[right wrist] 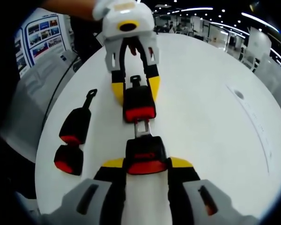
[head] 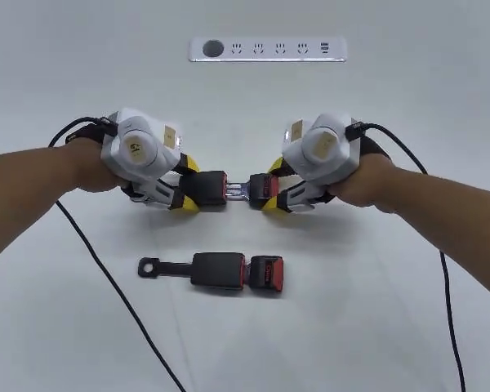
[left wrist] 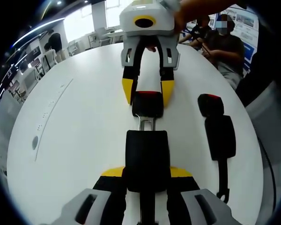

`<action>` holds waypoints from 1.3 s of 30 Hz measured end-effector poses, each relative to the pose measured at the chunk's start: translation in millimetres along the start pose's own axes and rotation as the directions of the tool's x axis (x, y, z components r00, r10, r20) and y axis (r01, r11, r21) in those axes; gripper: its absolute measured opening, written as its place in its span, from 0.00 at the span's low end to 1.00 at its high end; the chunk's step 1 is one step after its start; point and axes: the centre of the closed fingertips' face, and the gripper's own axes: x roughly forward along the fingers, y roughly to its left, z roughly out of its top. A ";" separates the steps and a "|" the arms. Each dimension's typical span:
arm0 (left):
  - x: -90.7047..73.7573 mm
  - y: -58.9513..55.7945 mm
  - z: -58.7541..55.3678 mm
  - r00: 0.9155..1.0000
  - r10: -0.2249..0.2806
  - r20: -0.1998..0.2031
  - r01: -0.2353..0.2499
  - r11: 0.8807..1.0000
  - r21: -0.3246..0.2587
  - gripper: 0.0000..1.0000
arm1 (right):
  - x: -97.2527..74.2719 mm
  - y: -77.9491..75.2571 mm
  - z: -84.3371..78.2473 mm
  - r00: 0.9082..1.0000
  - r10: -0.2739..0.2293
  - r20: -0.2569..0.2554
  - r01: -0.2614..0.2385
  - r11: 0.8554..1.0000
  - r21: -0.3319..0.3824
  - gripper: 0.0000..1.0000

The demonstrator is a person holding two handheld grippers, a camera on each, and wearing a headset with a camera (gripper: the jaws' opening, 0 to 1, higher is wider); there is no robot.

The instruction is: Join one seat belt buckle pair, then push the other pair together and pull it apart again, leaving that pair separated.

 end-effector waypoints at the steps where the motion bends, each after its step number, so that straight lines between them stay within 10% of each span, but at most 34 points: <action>1: 0.0 -0.1 -0.1 1.000 0.000 0.000 0.000 1.000 0.000 0.34 | -2.0 -0.7 -2.2 1.000 -0.002 -0.002 0.002 1.000 0.002 0.34; 39: -0.8 -1.5 0.8 1.000 -0.001 -0.010 0.001 1.000 0.004 0.34 | -69.8 1.6 -79.1 0.999 -0.032 -0.026 0.033 0.999 0.041 0.35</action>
